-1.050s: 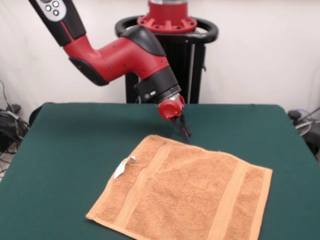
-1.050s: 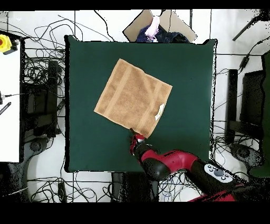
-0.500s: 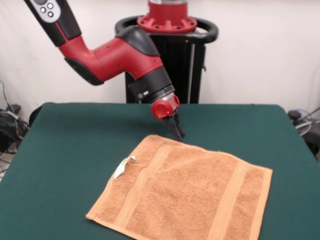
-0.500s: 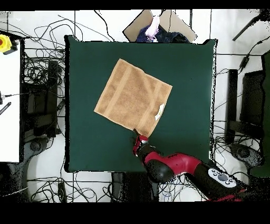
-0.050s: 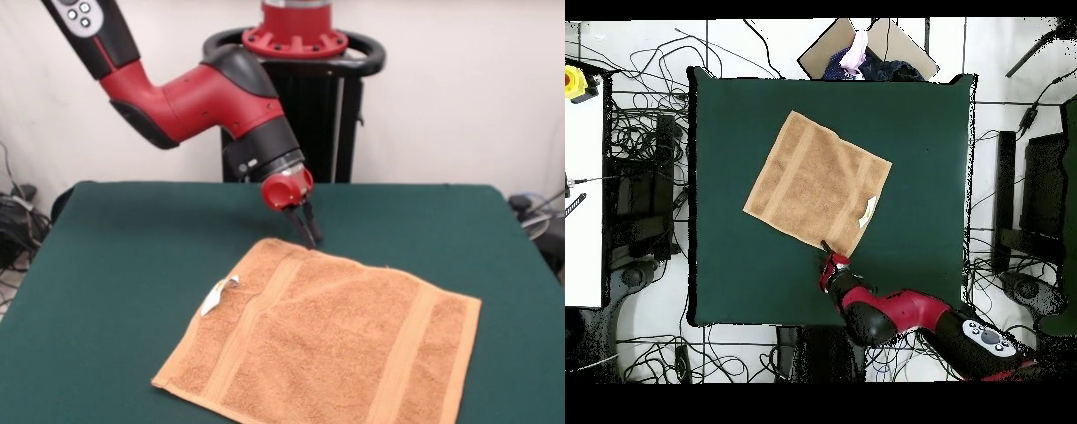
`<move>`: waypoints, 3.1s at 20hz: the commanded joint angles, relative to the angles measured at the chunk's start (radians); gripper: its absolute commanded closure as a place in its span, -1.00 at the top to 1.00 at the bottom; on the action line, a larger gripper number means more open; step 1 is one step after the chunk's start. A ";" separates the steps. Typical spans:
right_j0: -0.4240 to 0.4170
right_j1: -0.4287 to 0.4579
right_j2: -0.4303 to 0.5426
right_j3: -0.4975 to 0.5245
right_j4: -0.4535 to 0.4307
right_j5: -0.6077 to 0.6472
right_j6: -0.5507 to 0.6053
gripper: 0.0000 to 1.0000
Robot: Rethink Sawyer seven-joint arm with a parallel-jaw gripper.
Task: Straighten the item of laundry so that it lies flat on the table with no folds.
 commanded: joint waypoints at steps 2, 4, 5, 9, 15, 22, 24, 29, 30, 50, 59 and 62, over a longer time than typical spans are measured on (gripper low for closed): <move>0.023 -0.005 -0.023 -0.136 0.016 -0.065 0.257 1.00; -0.001 0.003 0.001 -0.137 0.002 -0.054 0.267 1.00; -0.006 0.004 0.006 -0.138 0.000 -0.056 0.269 1.00; -0.007 0.002 0.004 -0.144 0.007 -0.070 0.273 1.00; 0.001 0.004 0.003 -0.151 0.013 -0.060 0.269 1.00; 0.038 0.017 -0.009 -0.175 0.017 -0.029 0.255 1.00; 0.045 0.021 -0.005 -0.180 0.013 -0.004 0.248 1.00; 0.072 0.022 -0.010 -0.190 0.024 0.029 0.245 1.00; 0.075 0.024 -0.016 -0.193 0.029 0.017 0.251 1.00; 0.132 0.034 -0.054 -0.210 0.061 0.072 0.231 1.00; 0.200 -0.007 -0.113 -0.197 0.129 0.083 0.237 1.00; 0.198 -0.010 -0.116 -0.195 0.123 0.055 0.240 -1.00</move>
